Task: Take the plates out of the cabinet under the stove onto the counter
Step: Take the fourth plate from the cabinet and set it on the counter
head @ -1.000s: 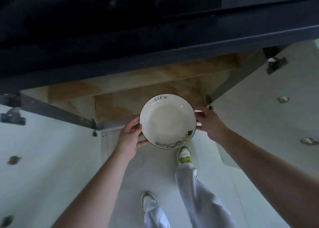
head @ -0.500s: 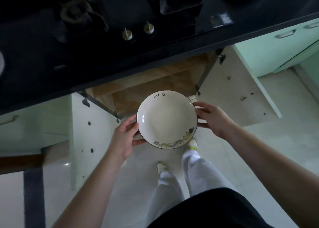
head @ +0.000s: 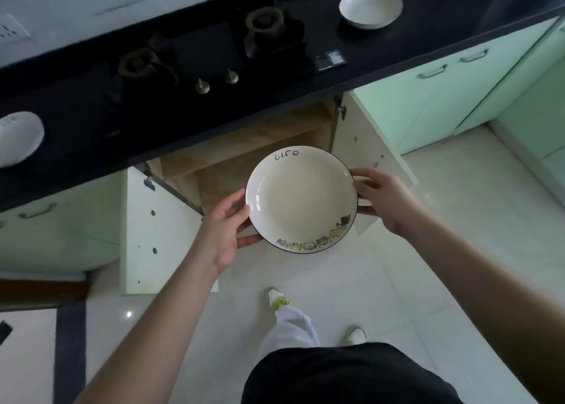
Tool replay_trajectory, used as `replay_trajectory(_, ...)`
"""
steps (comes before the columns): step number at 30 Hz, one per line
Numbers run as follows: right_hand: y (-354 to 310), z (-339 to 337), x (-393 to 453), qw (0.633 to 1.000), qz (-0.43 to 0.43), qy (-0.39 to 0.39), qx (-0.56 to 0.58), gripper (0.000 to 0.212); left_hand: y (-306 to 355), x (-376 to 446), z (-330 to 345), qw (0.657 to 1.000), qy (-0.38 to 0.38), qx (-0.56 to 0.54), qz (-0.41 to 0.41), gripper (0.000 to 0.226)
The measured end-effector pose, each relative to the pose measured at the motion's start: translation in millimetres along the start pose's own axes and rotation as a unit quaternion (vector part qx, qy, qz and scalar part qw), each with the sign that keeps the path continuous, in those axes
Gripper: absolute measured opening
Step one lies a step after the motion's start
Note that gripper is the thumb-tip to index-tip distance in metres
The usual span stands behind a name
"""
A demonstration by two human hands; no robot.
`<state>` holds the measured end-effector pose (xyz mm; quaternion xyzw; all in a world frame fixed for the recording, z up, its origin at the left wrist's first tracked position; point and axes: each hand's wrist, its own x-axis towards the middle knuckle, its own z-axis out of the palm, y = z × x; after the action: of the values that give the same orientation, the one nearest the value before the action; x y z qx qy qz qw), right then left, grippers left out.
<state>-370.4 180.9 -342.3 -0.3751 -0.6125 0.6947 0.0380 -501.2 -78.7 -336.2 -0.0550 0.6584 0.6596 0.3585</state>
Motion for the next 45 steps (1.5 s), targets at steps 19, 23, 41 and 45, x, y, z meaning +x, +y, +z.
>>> replay_trajectory(19, 15, -182, -106, 0.979, -0.007, 0.151, 0.14, 0.021, 8, -11, 186, 0.978, -0.177, 0.096, -0.053, 0.031)
replay_trajectory(23, 17, -189, -102, 0.969, -0.004, 0.187, 0.163, 0.02, 13, 11, 205, 0.971, -0.206, 0.109, -0.052, 0.031)
replay_trajectory(41, 35, -326, -90, 0.929, -0.011, 0.287, 0.234, 0.019, 8, 56, 389, 0.934, -0.295, 0.192, -0.064, 0.03)
replay_trajectory(45, 28, -384, -80, 0.929, -0.024, 0.29, 0.228, 0.019, 5, 55, 450, 0.933, -0.292, 0.201, -0.059, 0.031)
